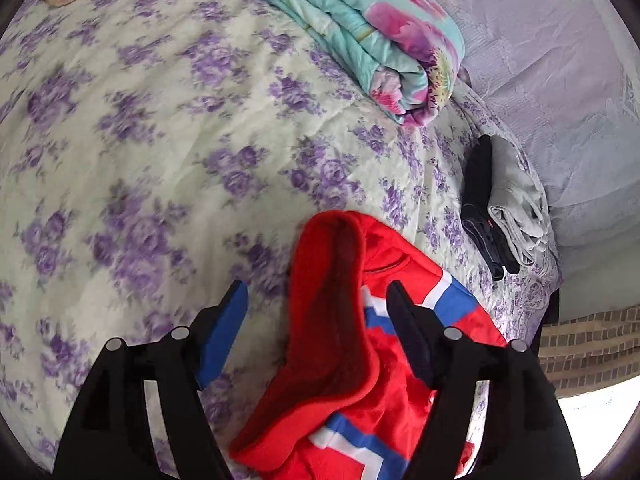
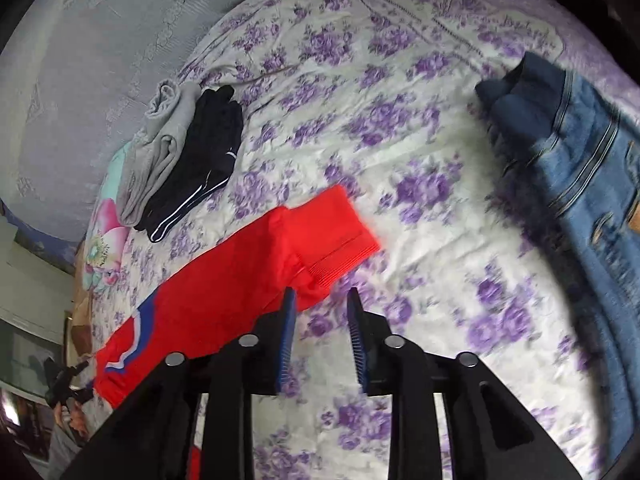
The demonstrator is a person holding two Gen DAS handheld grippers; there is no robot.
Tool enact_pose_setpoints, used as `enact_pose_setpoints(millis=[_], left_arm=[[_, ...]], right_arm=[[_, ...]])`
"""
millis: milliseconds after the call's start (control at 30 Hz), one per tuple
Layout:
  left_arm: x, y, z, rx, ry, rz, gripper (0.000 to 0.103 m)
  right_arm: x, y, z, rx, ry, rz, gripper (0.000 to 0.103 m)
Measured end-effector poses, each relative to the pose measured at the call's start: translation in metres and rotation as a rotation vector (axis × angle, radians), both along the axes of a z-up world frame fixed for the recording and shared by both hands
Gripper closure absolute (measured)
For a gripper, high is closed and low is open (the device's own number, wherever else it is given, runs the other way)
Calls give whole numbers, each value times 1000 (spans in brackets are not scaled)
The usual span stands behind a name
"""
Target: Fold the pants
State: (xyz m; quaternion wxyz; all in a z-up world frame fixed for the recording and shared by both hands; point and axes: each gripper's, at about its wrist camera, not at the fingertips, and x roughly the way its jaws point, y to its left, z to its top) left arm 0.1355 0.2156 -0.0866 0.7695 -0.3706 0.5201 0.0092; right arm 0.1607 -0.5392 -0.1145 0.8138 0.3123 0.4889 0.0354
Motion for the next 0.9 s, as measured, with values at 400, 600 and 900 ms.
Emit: enact_pose_setpoints(millis=[400,600,900], left_arm=[[-135,-22,-22,-176,31,72,34],[-116,-49,-56,-177,58,113,34],[-129,-61,-47,-109,-8,215,84]], right_arm=[[32,27,-35,170,-5,-16,74],[31,24,-32,108,2,-17,95],[8,14,-35,108,20,-51,95]])
